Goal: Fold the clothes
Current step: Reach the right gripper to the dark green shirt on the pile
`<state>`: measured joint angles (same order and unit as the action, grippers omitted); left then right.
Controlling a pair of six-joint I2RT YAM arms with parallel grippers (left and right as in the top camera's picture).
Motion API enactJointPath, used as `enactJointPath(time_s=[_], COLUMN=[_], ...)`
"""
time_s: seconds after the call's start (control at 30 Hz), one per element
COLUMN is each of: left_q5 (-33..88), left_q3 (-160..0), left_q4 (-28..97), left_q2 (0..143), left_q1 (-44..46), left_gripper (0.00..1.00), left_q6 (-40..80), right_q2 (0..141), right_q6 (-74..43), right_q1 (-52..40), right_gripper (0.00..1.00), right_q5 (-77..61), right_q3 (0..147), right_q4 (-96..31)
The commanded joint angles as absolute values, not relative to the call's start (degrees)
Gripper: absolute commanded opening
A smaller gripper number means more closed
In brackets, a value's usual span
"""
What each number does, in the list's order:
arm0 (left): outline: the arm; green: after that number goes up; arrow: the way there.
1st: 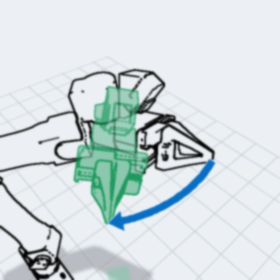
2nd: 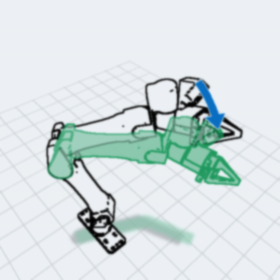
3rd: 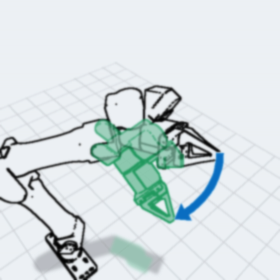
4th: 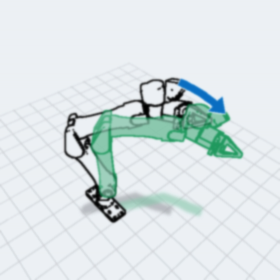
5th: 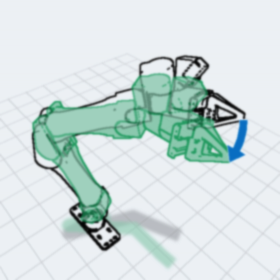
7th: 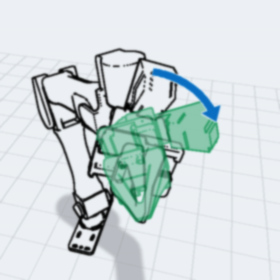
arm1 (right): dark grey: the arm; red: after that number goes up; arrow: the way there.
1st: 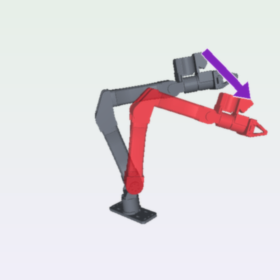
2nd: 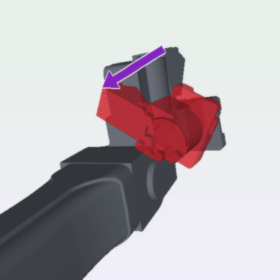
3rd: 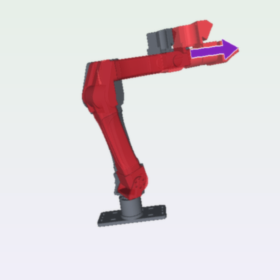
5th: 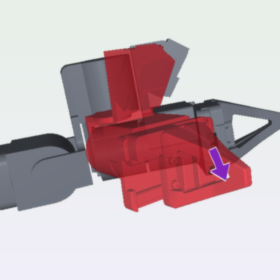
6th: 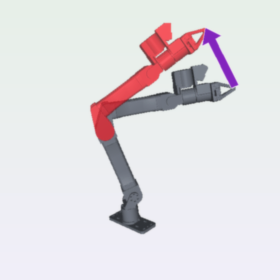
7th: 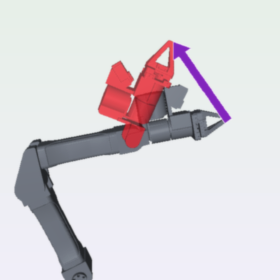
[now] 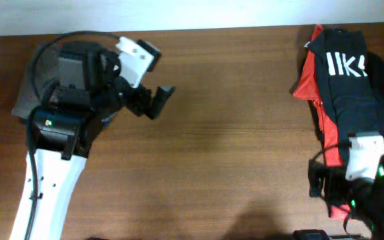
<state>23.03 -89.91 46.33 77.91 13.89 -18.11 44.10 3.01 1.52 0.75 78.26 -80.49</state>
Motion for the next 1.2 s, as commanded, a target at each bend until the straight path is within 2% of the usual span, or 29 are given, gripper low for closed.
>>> enactJointPath(time_s=[0.0, 0.07, 0.33, 0.6, 0.73, 0.83, 0.97, 1.17], left_q5=[20.25, 21.87, 26.48, 5.72, 5.69, 4.21, 2.09, 2.09], left_q3=[-92.09, -92.09, -92.09, -92.09, -92.09, -92.09, -92.09, -92.09], left_q4=[46.44, 47.13, 46.81, 45.87, 42.85, 38.17, 35.24, 32.75], left_q2=[78.06, 78.17, 78.32, 83.02, 89.27, 97.01, 102.41, 103.94], left_q1=[18.35, 19.88, 24.97, 36.32, 36.23, 35.94, 35.09, 30.92], left_gripper=[0.99, 0.99, 0.99, 0.99, 0.99, 0.99, 0.99, 0.99], left_q6=[-20.25, -20.25, -20.25, -15.66, -14.59, -14.61, -14.57, -11.77], right_q2=[49.43, 52.12, 60.80, 72.53, 77.65, 84.62, 90.96, 100.92], right_q6=[2.46, 2.52, 2.37, -18.09, -20.10, -20.47, -19.57, -18.72], right_q1=[1.96, 1.96, 1.96, 2.74, 7.51, 15.46, 21.19, 23.40], right_gripper=[0.99, 0.99, 0.99, 0.99, 0.97, 0.82, 0.81, 0.81], right_q5=[-1.15, -5.52, -5.56, 12.69, 12.71, 12.05, 12.08, 11.79], right_q3=[79.29, 79.31, 79.31, 79.31, 79.31, 79.29, 79.29, 79.15], right_q4=[-82.54, -82.54, -79.99, -71.35, -68.25, -66.72, -64.55, -59.61])
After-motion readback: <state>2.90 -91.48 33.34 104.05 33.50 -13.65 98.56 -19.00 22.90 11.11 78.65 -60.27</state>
